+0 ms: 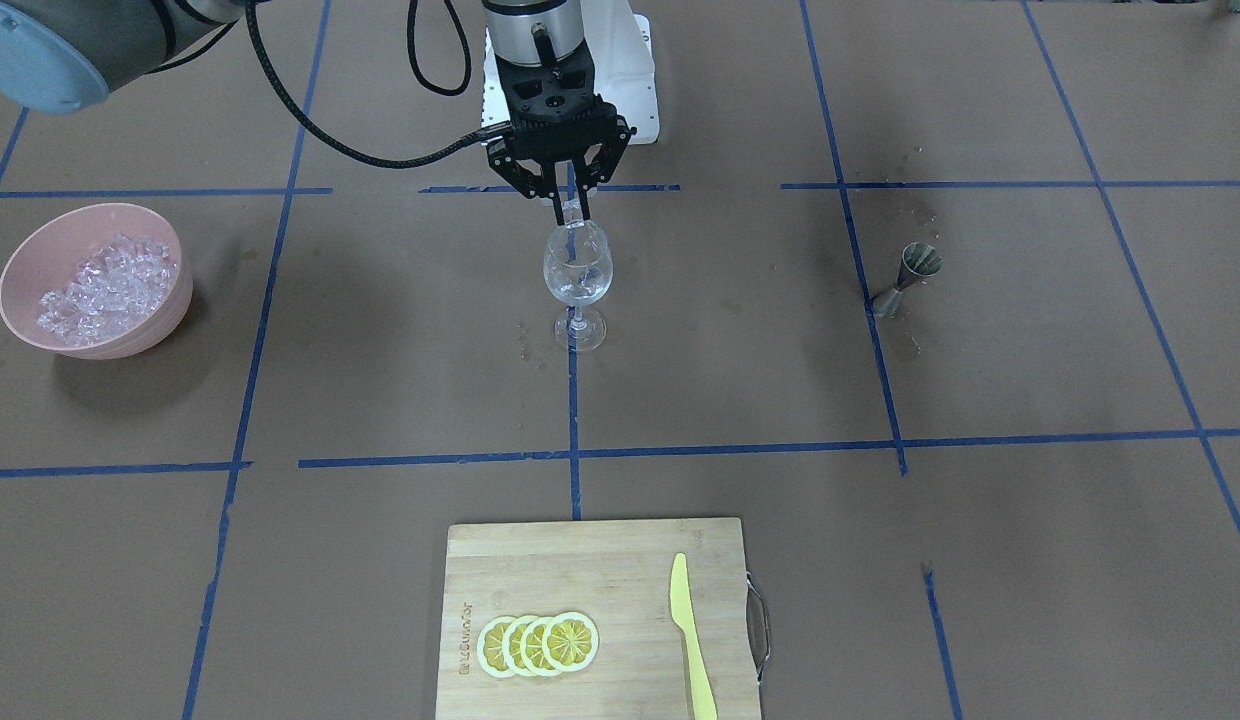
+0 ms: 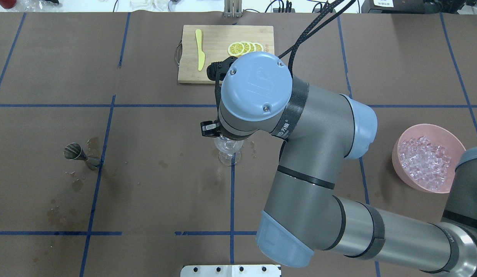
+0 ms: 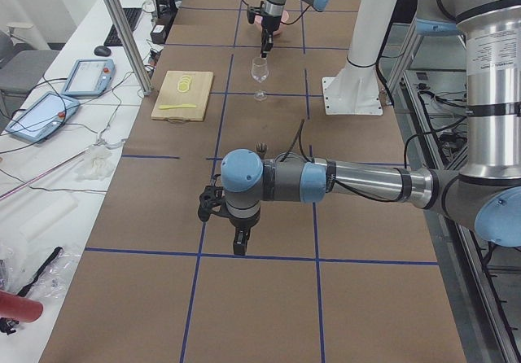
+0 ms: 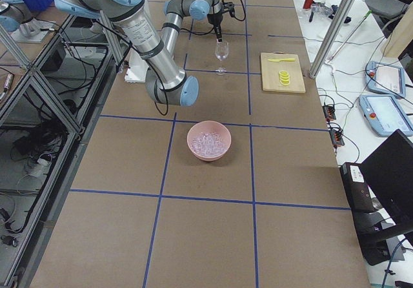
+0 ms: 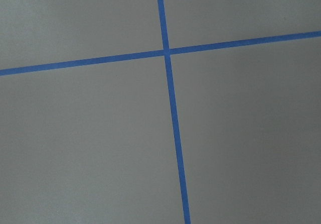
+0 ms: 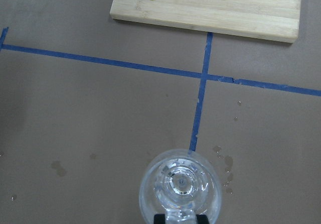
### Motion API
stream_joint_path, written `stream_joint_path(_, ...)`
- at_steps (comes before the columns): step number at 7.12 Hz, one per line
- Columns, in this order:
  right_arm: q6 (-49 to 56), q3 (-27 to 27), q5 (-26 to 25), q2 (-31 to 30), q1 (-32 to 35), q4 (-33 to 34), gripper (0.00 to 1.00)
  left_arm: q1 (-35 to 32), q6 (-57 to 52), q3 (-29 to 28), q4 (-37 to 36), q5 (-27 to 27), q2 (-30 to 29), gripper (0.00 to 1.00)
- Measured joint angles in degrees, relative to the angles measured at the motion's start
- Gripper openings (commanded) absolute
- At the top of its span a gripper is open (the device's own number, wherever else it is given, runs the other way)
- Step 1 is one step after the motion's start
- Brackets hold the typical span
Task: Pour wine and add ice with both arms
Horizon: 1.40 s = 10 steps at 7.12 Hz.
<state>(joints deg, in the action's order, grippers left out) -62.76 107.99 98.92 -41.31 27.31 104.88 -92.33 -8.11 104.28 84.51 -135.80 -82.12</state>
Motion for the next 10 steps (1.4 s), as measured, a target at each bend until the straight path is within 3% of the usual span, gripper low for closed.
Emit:
stream_joint_path(5,0.22,-0.39,0.62,-0.12,0.41,0.33,1.0,0.05,0.02,-0.1,0.02,0.03,0.02,1.0)
stream_joint_path(7,2.31,0.4,6.04,-1.82,5.14,1.35,1.0,0.11,0.02,-1.0,-0.16,0.13,-0.24,1.0)
stream_joint_path(10,21.61,4.26,18.86,-14.88,20.37,1.35,1.0,0.09,-0.21,-2.51,-0.15,4.24,-0.24,1.0)
